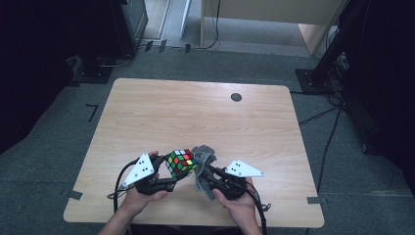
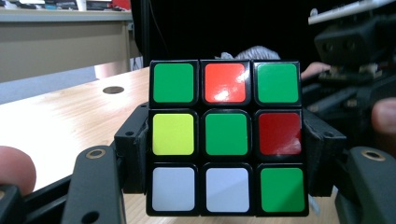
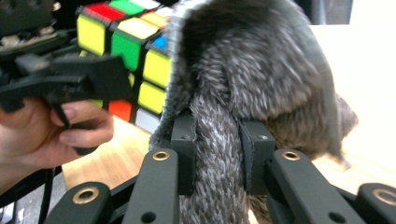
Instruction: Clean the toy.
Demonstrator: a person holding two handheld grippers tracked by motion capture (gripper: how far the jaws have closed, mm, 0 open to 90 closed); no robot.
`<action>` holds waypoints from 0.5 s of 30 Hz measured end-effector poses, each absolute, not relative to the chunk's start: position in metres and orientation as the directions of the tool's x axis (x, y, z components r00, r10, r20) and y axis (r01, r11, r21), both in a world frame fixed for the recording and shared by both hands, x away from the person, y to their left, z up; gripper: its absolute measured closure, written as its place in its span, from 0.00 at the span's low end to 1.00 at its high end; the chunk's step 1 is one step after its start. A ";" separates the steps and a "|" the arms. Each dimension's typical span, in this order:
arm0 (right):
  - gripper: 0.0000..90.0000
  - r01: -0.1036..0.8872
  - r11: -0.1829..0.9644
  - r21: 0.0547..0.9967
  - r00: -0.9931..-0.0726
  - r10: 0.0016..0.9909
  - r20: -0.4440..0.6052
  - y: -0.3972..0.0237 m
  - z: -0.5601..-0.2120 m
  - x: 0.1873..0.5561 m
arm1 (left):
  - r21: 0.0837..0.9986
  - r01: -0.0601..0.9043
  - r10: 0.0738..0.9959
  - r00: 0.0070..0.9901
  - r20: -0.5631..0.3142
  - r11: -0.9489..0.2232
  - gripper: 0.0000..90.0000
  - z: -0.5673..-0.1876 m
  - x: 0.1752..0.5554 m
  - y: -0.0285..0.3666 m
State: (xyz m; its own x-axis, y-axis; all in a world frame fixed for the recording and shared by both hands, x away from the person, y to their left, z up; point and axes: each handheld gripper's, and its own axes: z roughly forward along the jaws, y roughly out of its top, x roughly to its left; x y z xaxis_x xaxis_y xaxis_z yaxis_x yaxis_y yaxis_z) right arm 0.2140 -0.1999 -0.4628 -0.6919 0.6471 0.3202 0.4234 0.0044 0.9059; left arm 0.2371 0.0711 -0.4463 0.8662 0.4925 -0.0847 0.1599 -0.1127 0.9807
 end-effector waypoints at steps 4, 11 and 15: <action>0.81 0.412 0.052 0.910 -0.724 0.626 0.292 -0.191 -0.469 0.213 | 0.981 0.165 0.488 0.867 -0.096 -0.100 0.38 -0.446 0.237 0.072; 0.81 0.406 0.123 0.905 -0.730 0.639 0.241 -0.189 -0.471 0.214 | 0.981 0.179 0.490 0.864 -0.119 -0.077 0.38 -0.445 0.241 0.076; 0.81 0.363 -0.008 0.932 -0.682 0.679 0.271 -0.205 -0.461 0.213 | 0.978 0.185 0.479 0.869 -0.119 -0.092 0.38 -0.447 0.241 0.074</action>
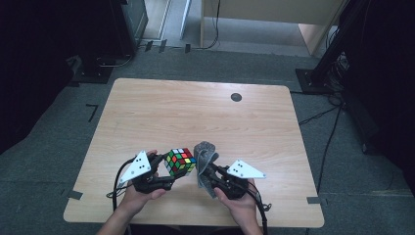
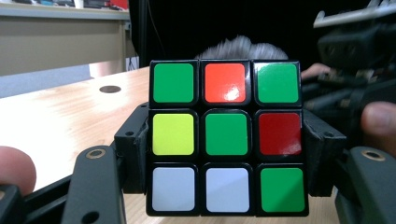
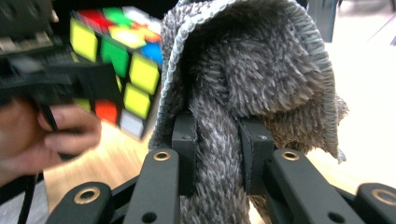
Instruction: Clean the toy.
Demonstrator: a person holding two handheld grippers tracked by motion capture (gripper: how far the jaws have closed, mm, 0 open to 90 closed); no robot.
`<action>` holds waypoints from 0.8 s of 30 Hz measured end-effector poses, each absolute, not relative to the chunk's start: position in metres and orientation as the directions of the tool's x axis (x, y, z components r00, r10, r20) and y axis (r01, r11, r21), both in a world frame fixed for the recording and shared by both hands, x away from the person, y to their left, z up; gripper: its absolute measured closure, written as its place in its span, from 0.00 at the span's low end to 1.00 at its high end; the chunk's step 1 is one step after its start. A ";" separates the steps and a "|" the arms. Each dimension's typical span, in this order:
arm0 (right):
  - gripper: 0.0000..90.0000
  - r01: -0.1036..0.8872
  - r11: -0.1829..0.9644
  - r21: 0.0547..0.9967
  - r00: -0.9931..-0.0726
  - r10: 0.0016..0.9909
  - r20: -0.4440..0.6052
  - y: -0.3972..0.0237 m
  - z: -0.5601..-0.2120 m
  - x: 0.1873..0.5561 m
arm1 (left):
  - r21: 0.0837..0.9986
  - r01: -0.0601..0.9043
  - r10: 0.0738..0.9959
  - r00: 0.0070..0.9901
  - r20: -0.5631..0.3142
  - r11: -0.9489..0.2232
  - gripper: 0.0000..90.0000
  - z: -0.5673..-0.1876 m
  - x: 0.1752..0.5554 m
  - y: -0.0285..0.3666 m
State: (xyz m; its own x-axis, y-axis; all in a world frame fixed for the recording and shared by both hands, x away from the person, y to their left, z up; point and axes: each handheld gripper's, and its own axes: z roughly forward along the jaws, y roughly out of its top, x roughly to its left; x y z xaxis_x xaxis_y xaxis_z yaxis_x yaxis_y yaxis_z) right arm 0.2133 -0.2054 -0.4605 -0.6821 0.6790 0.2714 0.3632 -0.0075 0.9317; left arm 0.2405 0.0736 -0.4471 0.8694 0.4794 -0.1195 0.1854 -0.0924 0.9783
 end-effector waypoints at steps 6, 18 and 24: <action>0.81 0.361 0.050 0.931 -0.716 0.655 0.243 -0.191 -0.469 0.210 | 0.978 0.193 0.464 0.876 -0.134 -0.082 0.38 -0.447 0.239 0.071; 0.80 0.357 -0.027 0.934 -0.643 0.718 0.266 -0.201 -0.462 0.209 | 0.979 0.185 0.455 0.882 -0.126 -0.088 0.38 -0.446 0.237 0.070; 0.80 0.362 0.084 0.929 -0.704 0.678 0.213 -0.180 -0.473 0.205 | 0.979 0.184 0.449 0.884 -0.128 -0.084 0.38 -0.445 0.237 0.069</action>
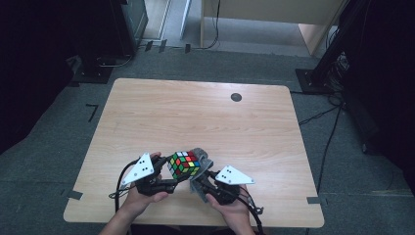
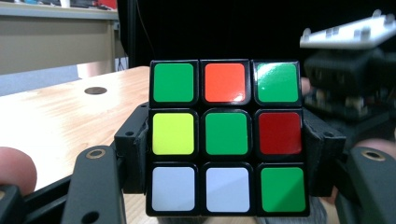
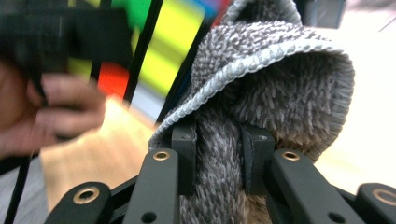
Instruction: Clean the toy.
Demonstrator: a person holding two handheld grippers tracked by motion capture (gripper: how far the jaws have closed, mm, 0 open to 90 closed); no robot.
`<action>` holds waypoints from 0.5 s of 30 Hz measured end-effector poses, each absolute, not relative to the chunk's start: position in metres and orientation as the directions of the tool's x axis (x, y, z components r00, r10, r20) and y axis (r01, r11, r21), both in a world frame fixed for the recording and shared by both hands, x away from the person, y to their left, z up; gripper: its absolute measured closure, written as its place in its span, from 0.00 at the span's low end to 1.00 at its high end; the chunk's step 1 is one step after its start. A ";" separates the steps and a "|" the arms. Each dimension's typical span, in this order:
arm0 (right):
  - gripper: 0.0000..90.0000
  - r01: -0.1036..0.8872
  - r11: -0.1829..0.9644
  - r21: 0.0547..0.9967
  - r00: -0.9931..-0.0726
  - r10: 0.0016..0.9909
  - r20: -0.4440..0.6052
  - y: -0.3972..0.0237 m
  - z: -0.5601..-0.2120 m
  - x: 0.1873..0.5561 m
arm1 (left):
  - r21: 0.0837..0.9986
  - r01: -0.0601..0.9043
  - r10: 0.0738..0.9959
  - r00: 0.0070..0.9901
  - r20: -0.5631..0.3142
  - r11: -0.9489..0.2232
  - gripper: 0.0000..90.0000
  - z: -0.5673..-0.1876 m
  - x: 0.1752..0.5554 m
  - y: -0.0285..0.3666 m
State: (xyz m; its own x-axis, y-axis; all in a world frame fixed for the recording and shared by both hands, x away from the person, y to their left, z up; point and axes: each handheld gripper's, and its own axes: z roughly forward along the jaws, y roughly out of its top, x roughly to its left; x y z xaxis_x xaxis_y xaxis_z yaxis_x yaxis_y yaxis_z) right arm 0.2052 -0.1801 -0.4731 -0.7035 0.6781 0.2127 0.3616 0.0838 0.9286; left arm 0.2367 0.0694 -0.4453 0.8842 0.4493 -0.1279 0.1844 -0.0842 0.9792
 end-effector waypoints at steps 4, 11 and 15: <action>0.81 0.362 0.134 0.922 -0.718 0.671 0.184 -0.174 -0.476 0.204 | 0.983 0.176 0.462 0.878 -0.128 -0.061 0.38 -0.442 0.237 0.074; 0.81 0.289 0.000 0.957 -0.651 0.733 0.197 -0.198 -0.457 0.203 | 0.979 0.185 0.454 0.882 -0.126 -0.089 0.38 -0.445 0.238 0.073; 0.80 0.309 0.064 0.949 -0.695 0.696 0.179 -0.185 -0.465 0.202 | 0.982 0.178 0.455 0.881 -0.130 -0.064 0.38 -0.443 0.236 0.072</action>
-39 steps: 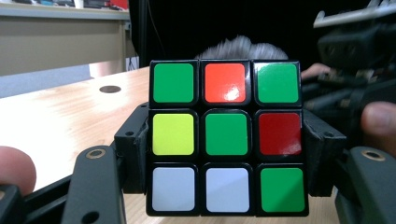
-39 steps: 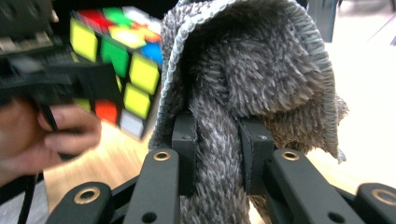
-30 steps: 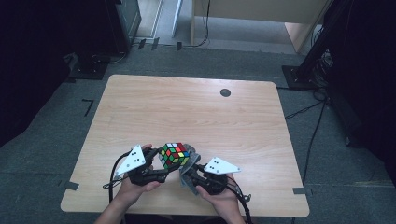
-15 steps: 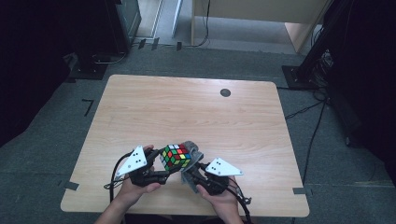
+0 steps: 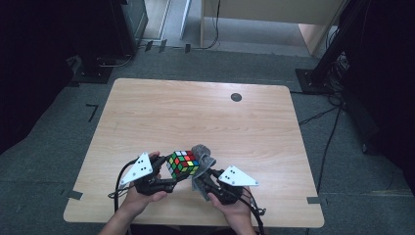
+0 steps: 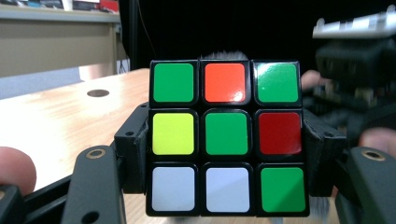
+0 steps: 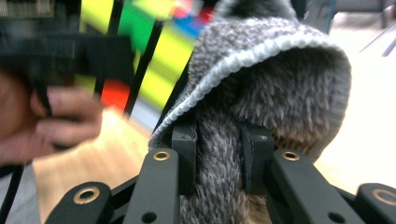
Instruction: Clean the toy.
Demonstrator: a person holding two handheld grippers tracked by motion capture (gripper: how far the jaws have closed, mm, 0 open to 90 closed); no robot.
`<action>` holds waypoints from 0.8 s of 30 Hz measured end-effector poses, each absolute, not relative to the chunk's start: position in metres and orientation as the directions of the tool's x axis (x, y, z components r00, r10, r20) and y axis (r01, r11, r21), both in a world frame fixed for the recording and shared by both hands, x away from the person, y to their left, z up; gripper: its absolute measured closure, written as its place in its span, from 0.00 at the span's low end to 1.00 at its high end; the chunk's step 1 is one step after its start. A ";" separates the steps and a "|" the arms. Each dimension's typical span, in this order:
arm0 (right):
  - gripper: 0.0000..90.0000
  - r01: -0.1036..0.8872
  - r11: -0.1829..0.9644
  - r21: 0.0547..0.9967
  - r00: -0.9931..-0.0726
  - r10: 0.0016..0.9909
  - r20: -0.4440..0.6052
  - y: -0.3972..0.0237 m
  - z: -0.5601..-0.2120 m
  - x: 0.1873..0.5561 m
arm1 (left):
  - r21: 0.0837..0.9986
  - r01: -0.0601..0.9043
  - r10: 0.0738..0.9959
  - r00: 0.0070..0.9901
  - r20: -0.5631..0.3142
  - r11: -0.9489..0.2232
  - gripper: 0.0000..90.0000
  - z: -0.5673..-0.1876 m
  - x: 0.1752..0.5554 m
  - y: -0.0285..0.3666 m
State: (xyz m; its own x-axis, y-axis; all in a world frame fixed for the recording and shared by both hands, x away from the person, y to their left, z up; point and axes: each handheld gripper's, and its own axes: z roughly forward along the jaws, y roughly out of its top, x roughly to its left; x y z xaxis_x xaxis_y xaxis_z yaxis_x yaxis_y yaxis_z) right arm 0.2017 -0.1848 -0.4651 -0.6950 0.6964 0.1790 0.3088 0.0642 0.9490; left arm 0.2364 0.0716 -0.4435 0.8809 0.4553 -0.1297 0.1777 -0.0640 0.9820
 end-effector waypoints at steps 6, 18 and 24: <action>0.80 0.408 0.125 0.904 -0.722 0.651 0.236 -0.167 -0.481 0.203 | 0.980 0.186 0.479 0.855 -0.200 0.076 0.38 -0.442 0.237 0.080; 0.85 0.457 0.066 0.887 -0.741 0.580 0.339 -0.149 -0.478 0.197 | 0.979 0.203 0.479 0.858 -0.187 0.019 0.38 -0.451 0.232 0.061; 0.86 0.474 0.020 0.880 -0.665 0.663 0.344 -0.166 -0.481 0.202 | 0.973 0.230 0.513 0.831 -0.214 0.034 0.38 -0.449 0.236 0.064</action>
State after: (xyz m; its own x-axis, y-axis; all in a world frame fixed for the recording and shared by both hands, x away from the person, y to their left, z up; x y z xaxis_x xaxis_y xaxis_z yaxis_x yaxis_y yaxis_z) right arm 0.2024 -0.1663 -0.4813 -0.6652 0.6629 0.3435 0.4741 0.0196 0.8803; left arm 0.2357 0.0638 -0.4495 0.8312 0.5130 -0.2143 0.2298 0.0341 0.9727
